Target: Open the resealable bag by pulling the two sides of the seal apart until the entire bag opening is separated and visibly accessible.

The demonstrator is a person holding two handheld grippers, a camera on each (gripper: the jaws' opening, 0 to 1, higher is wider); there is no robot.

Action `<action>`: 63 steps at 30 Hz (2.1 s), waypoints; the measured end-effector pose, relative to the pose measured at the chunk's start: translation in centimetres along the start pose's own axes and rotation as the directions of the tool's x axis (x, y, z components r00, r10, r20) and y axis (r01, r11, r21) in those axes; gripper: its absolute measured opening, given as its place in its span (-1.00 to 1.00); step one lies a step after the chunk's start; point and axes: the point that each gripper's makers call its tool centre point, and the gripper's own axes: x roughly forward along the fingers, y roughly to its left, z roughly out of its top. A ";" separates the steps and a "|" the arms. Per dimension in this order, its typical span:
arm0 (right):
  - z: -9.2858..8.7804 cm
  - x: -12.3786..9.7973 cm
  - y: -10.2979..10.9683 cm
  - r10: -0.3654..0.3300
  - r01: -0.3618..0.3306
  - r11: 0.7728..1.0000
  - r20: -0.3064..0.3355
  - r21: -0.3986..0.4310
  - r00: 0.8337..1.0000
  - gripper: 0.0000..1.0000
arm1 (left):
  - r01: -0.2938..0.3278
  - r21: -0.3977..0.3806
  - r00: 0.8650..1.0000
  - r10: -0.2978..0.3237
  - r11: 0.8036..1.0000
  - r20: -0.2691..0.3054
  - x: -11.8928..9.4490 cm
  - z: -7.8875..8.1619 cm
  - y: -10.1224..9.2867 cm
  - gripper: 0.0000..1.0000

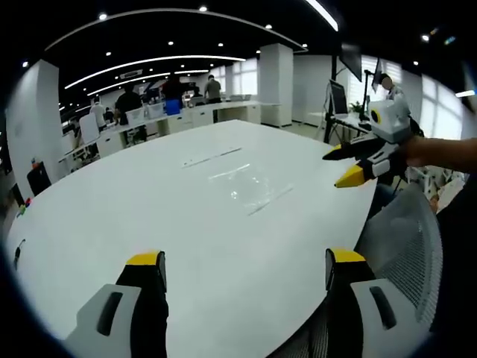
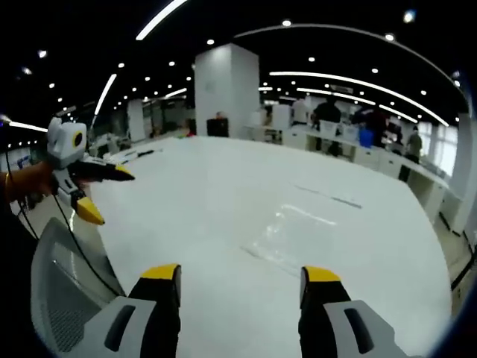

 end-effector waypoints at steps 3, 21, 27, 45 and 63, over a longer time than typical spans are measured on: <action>0.0 0.7 -0.1 0.010 -0.011 1.000 -0.011 -0.019 1.000 0.21 | 0.001 -0.003 1.000 -0.001 1.000 -0.001 0.1 -0.1 0.0 0.72; -1.0 5.9 -1.5 -0.036 -0.011 0.932 -0.124 -0.363 0.992 -0.11 | 0.017 -0.019 1.000 -0.017 1.000 -0.024 0.7 -0.8 0.1 0.69; -0.6 8.0 -1.5 -0.045 -0.010 0.900 -0.114 -0.436 0.992 -0.21 | 0.019 -0.024 0.999 -0.020 1.000 -0.029 0.9 -0.8 0.3 0.68; -3.0 13.1 -2.8 -0.043 -0.077 0.857 -0.220 -0.509 0.975 -0.51 | 0.007 -0.045 0.998 -0.010 0.999 -0.064 1.4 -1.7 1.0 0.63; -3.9 16.2 -2.9 0.002 -0.136 0.855 -0.259 -0.501 0.966 -0.70 | -0.004 -0.054 0.997 0.000 0.999 -0.079 1.7 -1.7 1.6 0.59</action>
